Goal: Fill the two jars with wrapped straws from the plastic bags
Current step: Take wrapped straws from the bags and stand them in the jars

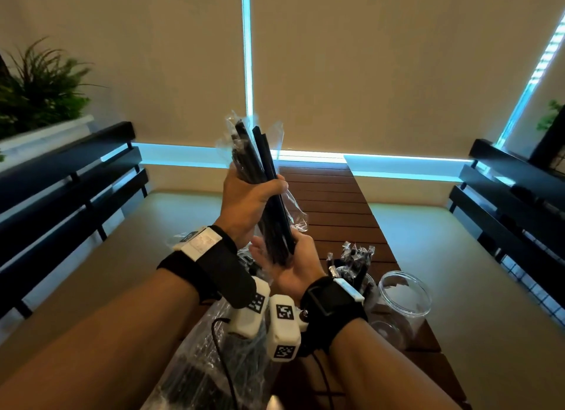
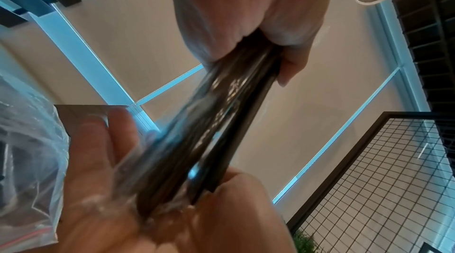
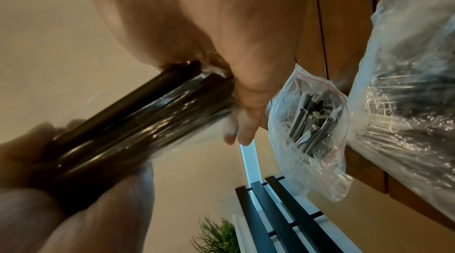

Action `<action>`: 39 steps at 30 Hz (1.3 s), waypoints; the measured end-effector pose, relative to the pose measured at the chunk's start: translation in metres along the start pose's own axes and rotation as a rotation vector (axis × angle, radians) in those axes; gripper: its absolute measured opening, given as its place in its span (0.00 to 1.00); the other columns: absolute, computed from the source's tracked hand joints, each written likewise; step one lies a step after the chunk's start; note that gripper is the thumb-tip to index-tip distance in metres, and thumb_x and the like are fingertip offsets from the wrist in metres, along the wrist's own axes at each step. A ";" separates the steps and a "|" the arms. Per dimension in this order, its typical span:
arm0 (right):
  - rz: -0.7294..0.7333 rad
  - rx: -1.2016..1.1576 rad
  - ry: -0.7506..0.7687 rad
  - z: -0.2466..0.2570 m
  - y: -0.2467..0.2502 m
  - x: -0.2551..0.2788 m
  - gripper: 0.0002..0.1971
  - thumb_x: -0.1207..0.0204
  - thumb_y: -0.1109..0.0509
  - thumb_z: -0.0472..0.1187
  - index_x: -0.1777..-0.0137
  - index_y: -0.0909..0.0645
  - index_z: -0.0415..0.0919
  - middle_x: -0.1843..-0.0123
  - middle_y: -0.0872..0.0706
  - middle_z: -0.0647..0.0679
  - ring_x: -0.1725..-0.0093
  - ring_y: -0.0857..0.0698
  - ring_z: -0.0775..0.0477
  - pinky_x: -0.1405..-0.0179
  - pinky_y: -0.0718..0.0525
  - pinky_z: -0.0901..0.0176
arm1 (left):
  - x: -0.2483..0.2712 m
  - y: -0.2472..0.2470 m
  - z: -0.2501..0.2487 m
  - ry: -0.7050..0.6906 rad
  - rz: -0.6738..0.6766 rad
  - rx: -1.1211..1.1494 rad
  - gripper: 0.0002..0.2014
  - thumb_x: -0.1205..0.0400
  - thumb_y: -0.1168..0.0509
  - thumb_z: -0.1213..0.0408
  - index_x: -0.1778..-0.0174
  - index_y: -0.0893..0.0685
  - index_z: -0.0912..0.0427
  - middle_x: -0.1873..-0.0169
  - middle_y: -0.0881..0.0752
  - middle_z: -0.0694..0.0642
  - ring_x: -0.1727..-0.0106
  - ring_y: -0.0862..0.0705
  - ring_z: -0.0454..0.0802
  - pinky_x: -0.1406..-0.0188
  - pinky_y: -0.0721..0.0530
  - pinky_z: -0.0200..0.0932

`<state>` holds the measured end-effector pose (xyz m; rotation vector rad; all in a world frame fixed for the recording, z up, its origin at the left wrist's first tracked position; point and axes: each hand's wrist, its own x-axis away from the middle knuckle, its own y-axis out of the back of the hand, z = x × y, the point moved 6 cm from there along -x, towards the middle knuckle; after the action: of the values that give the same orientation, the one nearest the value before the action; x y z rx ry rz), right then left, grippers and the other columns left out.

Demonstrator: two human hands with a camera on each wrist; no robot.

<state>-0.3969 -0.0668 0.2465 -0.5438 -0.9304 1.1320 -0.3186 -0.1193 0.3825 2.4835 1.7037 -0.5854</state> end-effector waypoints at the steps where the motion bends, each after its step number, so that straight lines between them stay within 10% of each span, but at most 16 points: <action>1: 0.019 -0.001 -0.003 0.001 -0.001 0.000 0.26 0.14 0.42 0.52 0.32 0.19 0.30 0.32 0.18 0.29 0.33 0.18 0.34 0.26 0.23 0.44 | 0.001 -0.003 0.001 0.012 0.018 -0.011 0.12 0.28 0.23 0.74 0.51 0.15 0.70 0.64 0.13 0.56 0.60 0.12 0.50 0.57 0.13 0.46; 7: 0.023 -0.033 0.057 0.024 0.012 0.004 0.38 0.17 0.53 0.70 0.22 0.30 0.42 0.26 0.23 0.29 0.31 0.21 0.26 0.42 0.16 0.29 | -0.006 -0.012 -0.018 -0.018 0.146 -0.061 0.06 0.28 0.26 0.78 0.57 0.15 0.71 0.69 0.13 0.52 0.64 0.15 0.48 0.60 0.15 0.44; 13: 0.031 0.145 -0.125 0.025 -0.005 0.003 0.48 0.25 0.52 0.79 0.21 0.29 0.39 0.25 0.26 0.26 0.26 0.26 0.23 0.25 0.32 0.25 | 0.006 -0.025 -0.026 -0.110 0.289 -0.141 0.07 0.27 0.26 0.79 0.56 0.16 0.77 0.64 0.13 0.59 0.60 0.13 0.51 0.54 0.13 0.43; 20: 0.182 0.183 -0.037 0.022 -0.028 0.006 0.27 0.16 0.38 0.55 0.27 0.23 0.34 0.30 0.24 0.36 0.24 0.25 0.37 0.36 0.21 0.42 | 0.017 -0.039 -0.018 -0.131 0.336 -0.269 0.10 0.31 0.24 0.79 0.56 0.14 0.67 0.65 0.09 0.53 0.61 0.09 0.50 0.57 0.12 0.42; 27: 0.013 0.410 -0.005 0.020 -0.029 0.012 0.27 0.15 0.45 0.61 0.47 0.16 0.38 0.55 0.10 0.41 0.57 0.10 0.42 0.50 0.13 0.40 | 0.015 -0.025 -0.018 -0.184 0.244 -0.330 0.09 0.31 0.24 0.74 0.61 0.17 0.66 0.65 0.14 0.68 0.61 0.14 0.66 0.57 0.13 0.64; 29: -0.096 0.428 0.123 0.037 -0.028 0.023 0.27 0.13 0.49 0.62 0.53 0.19 0.41 0.62 0.11 0.45 0.60 0.10 0.48 0.53 0.14 0.42 | 0.014 -0.018 -0.017 -0.191 0.262 -0.370 0.10 0.33 0.24 0.70 0.63 0.19 0.57 0.70 0.16 0.60 0.67 0.17 0.61 0.63 0.14 0.59; 32: -0.150 0.440 0.566 0.081 -0.053 0.061 0.31 0.13 0.55 0.63 0.40 0.17 0.43 0.43 0.12 0.42 0.39 0.15 0.45 0.30 0.23 0.42 | 0.013 -0.010 -0.010 -0.190 0.293 -0.439 0.17 0.33 0.24 0.72 0.67 0.21 0.45 0.76 0.18 0.45 0.73 0.20 0.45 0.69 0.20 0.46; 36: -0.153 0.756 1.075 0.129 -0.112 0.127 0.30 0.15 0.54 0.66 0.29 0.20 0.52 0.33 0.15 0.50 0.33 0.18 0.51 0.36 0.22 0.55 | 0.024 -0.012 -0.004 -0.258 0.364 -0.613 0.24 0.34 0.23 0.75 0.58 0.19 0.38 0.70 0.16 0.33 0.70 0.20 0.34 0.69 0.27 0.26; 39: -0.128 1.304 1.023 0.137 -0.140 0.132 0.28 0.14 0.53 0.62 0.36 0.15 0.50 0.36 0.12 0.50 0.37 0.17 0.49 0.38 0.22 0.54 | 0.030 -0.016 -0.002 -0.316 0.390 -0.700 0.20 0.34 0.23 0.67 0.53 0.21 0.43 0.69 0.16 0.39 0.68 0.19 0.38 0.70 0.25 0.31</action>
<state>-0.4227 -0.0057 0.4732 0.0805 0.6806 0.9195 -0.3236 -0.0863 0.3765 1.9924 1.0250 -0.2539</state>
